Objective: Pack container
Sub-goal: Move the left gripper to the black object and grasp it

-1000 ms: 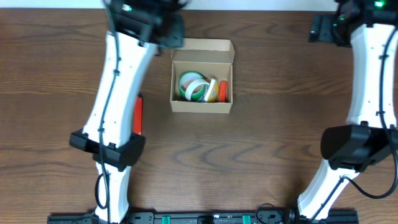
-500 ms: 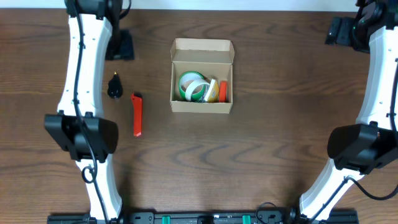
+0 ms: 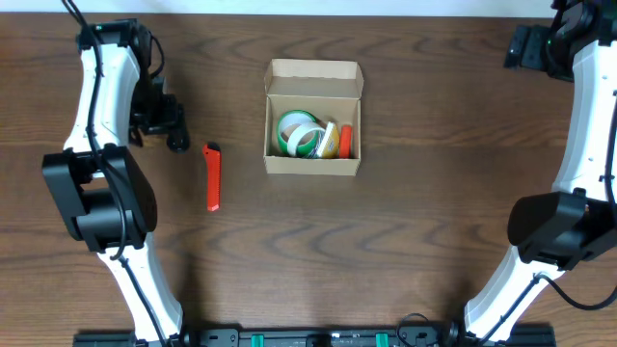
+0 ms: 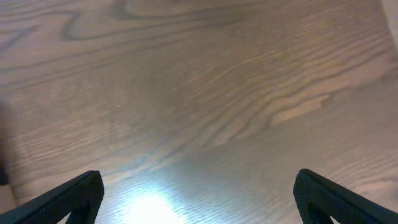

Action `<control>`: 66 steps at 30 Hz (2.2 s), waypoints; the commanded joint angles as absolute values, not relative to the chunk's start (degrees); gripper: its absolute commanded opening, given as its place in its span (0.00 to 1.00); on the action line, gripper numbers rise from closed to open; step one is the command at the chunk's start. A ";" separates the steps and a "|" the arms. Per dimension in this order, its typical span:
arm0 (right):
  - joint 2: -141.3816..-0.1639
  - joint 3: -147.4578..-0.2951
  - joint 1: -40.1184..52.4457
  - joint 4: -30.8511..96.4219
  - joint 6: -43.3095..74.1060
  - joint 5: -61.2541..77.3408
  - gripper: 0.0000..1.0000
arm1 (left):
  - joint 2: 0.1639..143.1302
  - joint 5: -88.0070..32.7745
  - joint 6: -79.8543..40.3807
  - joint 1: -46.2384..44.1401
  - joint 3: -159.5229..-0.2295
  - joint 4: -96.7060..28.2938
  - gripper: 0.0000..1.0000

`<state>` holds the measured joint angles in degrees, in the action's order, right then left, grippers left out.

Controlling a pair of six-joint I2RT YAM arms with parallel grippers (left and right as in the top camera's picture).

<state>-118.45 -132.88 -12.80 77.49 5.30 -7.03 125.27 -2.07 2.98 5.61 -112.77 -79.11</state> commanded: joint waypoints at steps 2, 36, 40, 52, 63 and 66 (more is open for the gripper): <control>-118.19 -132.51 -11.99 77.17 5.76 -4.23 0.99 | 125.51 -2.46 6.28 4.45 -112.12 -75.96 0.80; -118.19 -132.51 -11.97 78.91 5.76 -4.25 0.99 | 135.70 -2.52 7.66 4.91 -112.12 -63.99 0.89; -118.19 -132.51 -11.97 78.94 5.76 -4.25 0.99 | 135.74 -2.57 7.49 5.21 -112.12 -64.01 0.89; -118.19 -132.51 -11.97 79.13 5.74 -4.27 0.99 | 135.87 -8.14 6.96 8.34 -112.12 -64.07 0.87; -118.19 -132.51 -11.97 79.13 5.76 -4.27 0.99 | 138.67 -8.38 7.70 7.68 -112.12 -65.54 0.84; -118.19 -132.51 -11.97 79.13 5.76 -4.27 0.99 | 138.74 -8.23 7.68 7.68 -112.12 -65.52 0.81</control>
<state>-118.45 -132.88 -12.80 78.89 5.43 -4.47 136.97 -7.57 6.52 7.70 -112.22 -65.36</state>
